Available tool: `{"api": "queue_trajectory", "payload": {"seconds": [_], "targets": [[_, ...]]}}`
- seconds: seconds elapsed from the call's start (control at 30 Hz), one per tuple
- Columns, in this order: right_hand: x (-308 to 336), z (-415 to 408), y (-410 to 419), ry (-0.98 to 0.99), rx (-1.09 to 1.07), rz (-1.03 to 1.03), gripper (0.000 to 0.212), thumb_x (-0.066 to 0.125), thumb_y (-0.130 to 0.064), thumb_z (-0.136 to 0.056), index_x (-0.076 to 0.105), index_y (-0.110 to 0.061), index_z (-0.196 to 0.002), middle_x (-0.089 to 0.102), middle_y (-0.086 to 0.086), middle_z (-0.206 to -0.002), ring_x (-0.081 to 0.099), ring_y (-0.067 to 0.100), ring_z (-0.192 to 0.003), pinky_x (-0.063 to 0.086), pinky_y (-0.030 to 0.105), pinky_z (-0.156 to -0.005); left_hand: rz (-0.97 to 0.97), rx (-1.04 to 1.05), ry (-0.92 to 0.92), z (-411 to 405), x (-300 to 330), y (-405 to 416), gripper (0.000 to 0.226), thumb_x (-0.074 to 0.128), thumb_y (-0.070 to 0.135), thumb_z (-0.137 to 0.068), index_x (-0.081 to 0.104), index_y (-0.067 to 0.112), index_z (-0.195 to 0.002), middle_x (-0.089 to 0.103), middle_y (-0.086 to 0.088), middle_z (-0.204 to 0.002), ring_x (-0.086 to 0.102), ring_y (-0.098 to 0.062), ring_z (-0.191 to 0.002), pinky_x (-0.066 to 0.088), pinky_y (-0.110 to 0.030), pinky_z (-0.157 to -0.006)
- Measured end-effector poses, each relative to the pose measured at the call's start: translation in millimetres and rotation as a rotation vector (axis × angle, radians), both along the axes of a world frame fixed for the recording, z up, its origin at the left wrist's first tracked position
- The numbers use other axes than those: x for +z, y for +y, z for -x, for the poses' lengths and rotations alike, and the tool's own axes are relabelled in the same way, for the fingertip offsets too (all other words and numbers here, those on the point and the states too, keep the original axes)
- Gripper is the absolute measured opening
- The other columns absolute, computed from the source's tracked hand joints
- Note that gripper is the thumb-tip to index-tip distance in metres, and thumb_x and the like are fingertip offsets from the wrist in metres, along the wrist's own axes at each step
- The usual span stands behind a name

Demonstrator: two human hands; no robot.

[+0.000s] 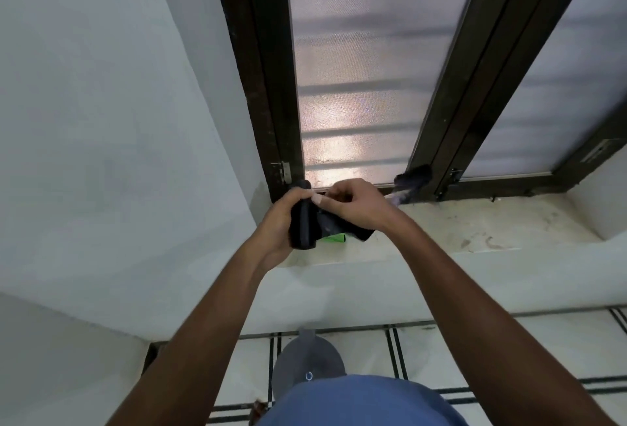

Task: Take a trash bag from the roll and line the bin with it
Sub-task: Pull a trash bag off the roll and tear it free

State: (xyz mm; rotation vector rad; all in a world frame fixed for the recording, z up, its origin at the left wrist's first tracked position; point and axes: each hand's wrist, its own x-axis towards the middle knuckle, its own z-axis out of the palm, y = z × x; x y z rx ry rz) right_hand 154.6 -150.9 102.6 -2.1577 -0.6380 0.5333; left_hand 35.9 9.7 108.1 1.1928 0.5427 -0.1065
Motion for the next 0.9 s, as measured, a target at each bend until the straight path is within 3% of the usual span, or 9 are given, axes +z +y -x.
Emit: {"api": "queue_trajectory", "payload": {"seconds": [0.07, 0.17, 0.27, 0.37, 0.47, 0.53, 0.73, 0.83, 0.9], "targets": [[-4, -2, -1, 0.029, -0.002, -0.018, 0.045, 0.08, -0.064, -0.092, 0.068, -0.024, -0.074, 0.064, -0.014, -0.066, 0.059, 0.005, -0.063, 0.047, 0.03, -0.067, -0.074, -0.037, 0.009, 2, 1, 1, 0.042, 0.073, 0.036, -0.094, 0.074, 0.011, -0.129, 0.078, -0.017, -0.122, 0.073, -0.028, -0.11, 0.057, -0.04, -0.092], [-5, -4, -4, 0.051, -0.02, -0.093, 0.043, 0.081, -0.054, -0.096, 0.069, -0.017, -0.076, 0.065, -0.009, -0.069, 0.06, 0.006, -0.066, 0.047, 0.03, -0.069, -0.045, 0.003, 0.032, 2, 1, 2, 0.034, 0.066, 0.037, -0.097, 0.075, 0.015, -0.121, 0.08, -0.01, -0.108, 0.074, -0.022, -0.097, 0.058, -0.035, -0.077], [-4, -7, -9, 0.035, -0.023, -0.131, 0.052, 0.079, -0.052, -0.098, 0.066, -0.004, -0.083, 0.062, -0.001, -0.072, 0.058, 0.011, -0.069, 0.044, 0.033, -0.071, -0.041, 0.048, 0.047, -1, 0, 6, 0.05, 0.061, 0.041, -0.096, 0.068, 0.012, -0.136, 0.078, -0.013, -0.125, 0.074, -0.028, -0.113, 0.061, -0.042, -0.092], [-1, -10, -14, 0.031, 0.012, -0.142, 0.052, 0.078, -0.052, -0.099, 0.055, -0.012, -0.075, 0.053, 0.0, -0.069, 0.052, 0.014, -0.064, 0.041, 0.034, -0.067, -0.046, 0.044, 0.038, -1, 1, 7, 0.051, 0.058, 0.044, -0.099, 0.067, 0.015, -0.139, 0.077, -0.013, -0.131, 0.071, -0.032, -0.126, 0.055, -0.049, -0.112], [-4, -13, -16, 0.023, -0.001, -0.171, 0.049, 0.081, -0.055, -0.095, 0.057, -0.017, -0.077, 0.059, 0.002, -0.07, 0.063, 0.026, -0.066, 0.048, 0.035, -0.068, -0.098, 0.031, 0.044, 1, 6, 9, 0.045, 0.053, 0.05, -0.103, 0.069, 0.022, -0.135, 0.08, -0.007, -0.123, 0.072, -0.029, -0.119, 0.058, -0.048, -0.107], [-6, -15, -17, -0.024, -0.025, -0.136, 0.049, 0.082, -0.062, -0.09, 0.065, -0.017, -0.082, 0.071, 0.006, -0.078, 0.073, 0.033, -0.08, 0.054, 0.037, -0.072, -0.11, 0.039, 0.053, 2, 6, 13, 0.043, 0.052, 0.051, -0.105, 0.069, 0.023, -0.133, 0.08, -0.008, -0.122, 0.072, -0.03, -0.118, 0.06, -0.049, -0.102], [-9, -15, -23, -0.256, -0.093, 0.073, 0.051, 0.075, -0.079, -0.086, 0.064, -0.029, -0.088, 0.071, -0.005, -0.086, 0.069, 0.019, -0.084, 0.056, 0.042, -0.075, -0.074, 0.078, 0.037, 3, 2, 16, 0.046, 0.066, 0.049, -0.101, 0.07, 0.018, -0.135, 0.079, -0.008, -0.127, 0.074, -0.029, -0.119, 0.059, -0.047, -0.106], [-10, -17, -22, -0.315, -0.102, 0.14, 0.057, 0.067, -0.085, -0.086, 0.063, -0.032, -0.105, 0.071, -0.01, -0.1, 0.068, 0.019, -0.098, 0.052, 0.047, -0.093, -0.143, 0.05, -0.028, 2, -7, 17, 0.05, 0.081, 0.037, -0.093, 0.068, 0.023, -0.139, 0.079, -0.004, -0.129, 0.075, -0.026, -0.12, 0.058, -0.048, -0.109], [-9, -19, -21, -0.398, -0.084, 0.307, 0.062, 0.059, -0.087, -0.089, 0.066, -0.034, -0.121, 0.069, -0.009, -0.119, 0.063, 0.022, -0.121, 0.035, 0.055, -0.114, -0.133, 0.072, -0.04, 2, -7, 18, 0.046, 0.078, 0.028, -0.094, 0.067, 0.025, -0.138, 0.078, -0.006, -0.128, 0.075, -0.028, -0.119, 0.06, -0.047, -0.105]]}}
